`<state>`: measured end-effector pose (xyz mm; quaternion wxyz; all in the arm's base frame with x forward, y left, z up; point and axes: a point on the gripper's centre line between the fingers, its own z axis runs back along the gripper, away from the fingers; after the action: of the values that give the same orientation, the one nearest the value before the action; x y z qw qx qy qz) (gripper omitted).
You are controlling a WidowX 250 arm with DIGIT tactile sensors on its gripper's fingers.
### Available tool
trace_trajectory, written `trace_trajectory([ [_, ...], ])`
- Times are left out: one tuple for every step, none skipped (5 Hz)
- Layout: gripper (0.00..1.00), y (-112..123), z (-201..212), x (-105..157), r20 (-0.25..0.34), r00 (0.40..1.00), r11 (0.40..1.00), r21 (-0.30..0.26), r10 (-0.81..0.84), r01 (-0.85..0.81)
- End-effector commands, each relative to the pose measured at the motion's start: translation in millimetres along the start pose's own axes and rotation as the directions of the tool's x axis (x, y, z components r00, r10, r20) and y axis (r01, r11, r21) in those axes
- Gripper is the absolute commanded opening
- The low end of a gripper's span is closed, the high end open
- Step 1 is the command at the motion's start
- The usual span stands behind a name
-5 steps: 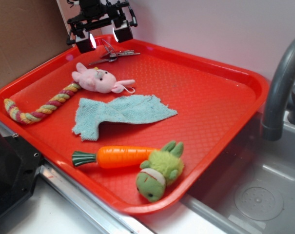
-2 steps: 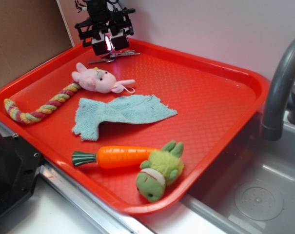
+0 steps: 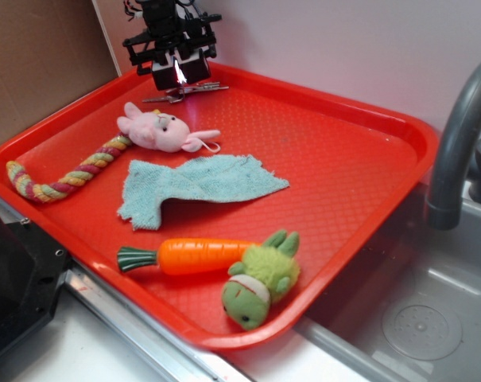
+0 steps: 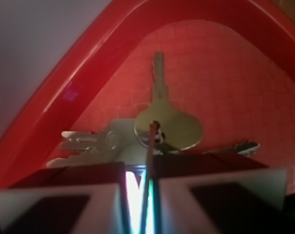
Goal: Grab the silver keys.
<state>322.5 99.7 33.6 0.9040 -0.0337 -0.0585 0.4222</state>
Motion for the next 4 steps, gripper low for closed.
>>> trace_trajectory([
  [0.00,-15.2,93.5,-35.6,0.082,0.968,0.971,-0.015,-0.238,0.240],
  [0.00,-22.9,143.8,-72.9,0.115,0.871,0.878,0.013,-0.477,0.479],
  [0.00,-28.2,194.8,-84.6,0.106,0.742,0.744,-0.035,-0.662,0.668],
  [0.00,-41.4,240.7,-82.3,0.027,0.697,0.693,-0.080,-0.717,0.716],
])
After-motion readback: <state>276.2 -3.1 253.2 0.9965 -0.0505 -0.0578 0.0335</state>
